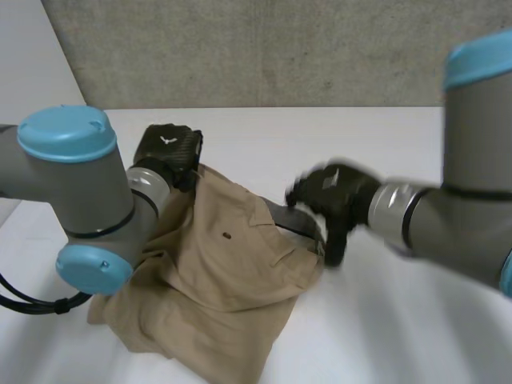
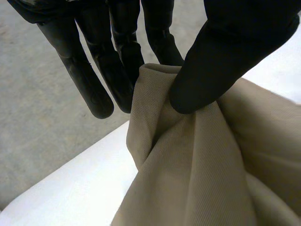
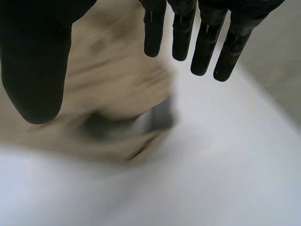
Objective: Fold the shorts.
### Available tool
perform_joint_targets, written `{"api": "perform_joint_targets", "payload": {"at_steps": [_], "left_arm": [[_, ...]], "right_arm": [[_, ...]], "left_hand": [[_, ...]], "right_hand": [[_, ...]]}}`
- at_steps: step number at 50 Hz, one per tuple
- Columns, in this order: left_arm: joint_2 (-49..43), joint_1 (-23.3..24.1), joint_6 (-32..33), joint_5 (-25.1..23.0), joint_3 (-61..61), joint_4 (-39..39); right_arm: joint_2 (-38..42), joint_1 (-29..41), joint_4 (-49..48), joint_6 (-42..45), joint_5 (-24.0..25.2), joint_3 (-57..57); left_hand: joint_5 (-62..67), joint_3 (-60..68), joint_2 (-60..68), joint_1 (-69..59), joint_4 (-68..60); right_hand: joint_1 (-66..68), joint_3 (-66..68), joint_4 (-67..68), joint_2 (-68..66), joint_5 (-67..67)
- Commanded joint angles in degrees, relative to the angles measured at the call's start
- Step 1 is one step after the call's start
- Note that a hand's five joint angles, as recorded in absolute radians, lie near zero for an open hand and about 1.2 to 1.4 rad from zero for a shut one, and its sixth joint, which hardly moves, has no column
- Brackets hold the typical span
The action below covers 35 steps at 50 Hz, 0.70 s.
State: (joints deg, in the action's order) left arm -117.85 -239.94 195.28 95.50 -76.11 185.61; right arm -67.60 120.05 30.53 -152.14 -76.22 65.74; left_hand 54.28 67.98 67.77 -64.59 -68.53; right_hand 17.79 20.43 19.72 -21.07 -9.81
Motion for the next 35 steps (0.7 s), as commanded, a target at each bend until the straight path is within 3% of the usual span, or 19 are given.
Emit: {"api": "perform_joint_targets", "payload": {"at_steps": [1,12,20,27,31,35], "left_arm": [[3.76,1.14,3.44,0.13,-4.74,-0.43],[13.96,2.11,3.71,0.83,-13.89,-0.96],[18.00,2.11,3.71,0.92,-17.14,-1.31],[19.15,2.11,3.62,0.92,-18.55,-1.31],[19.06,2.11,3.71,0.83,-18.73,-0.78],[18.27,1.76,3.79,0.65,-17.50,0.18]], "right_arm": [[4.11,-3.60,-9.35,-12.48,0.28,-8.42],[21.97,1.93,-9.61,-18.44,0.98,-19.15],[27.69,5.71,-13.82,-28.28,5.38,-20.04],[28.58,7.30,-21.73,-32.61,4.24,-20.04],[29.28,8.35,-24.64,-32.70,2.48,-20.39],[31.47,8.80,-24.91,-32.26,0.20,-22.67]], "left_hand": [[13.22,9.52,9.73,-12.91,-8.97],[13.22,9.52,9.73,-12.91,-8.97],[13.22,9.52,9.73,-12.91,-8.97],[13.05,9.35,9.56,-12.74,-8.80],[12.71,9.02,9.23,-12.40,-8.47],[12.71,9.01,9.23,-12.40,-8.47]], "right_hand": [[1.38,-1.26,-0.55,1.90,0.65],[-5.17,-7.81,-7.10,8.45,7.19],[-5.02,-7.65,-6.95,8.30,7.04],[-1.99,-4.63,-3.92,5.27,4.02],[13.09,10.46,11.16,-9.82,-11.07],[62.07,59.43,60.14,-58.79,-60.04]]}}
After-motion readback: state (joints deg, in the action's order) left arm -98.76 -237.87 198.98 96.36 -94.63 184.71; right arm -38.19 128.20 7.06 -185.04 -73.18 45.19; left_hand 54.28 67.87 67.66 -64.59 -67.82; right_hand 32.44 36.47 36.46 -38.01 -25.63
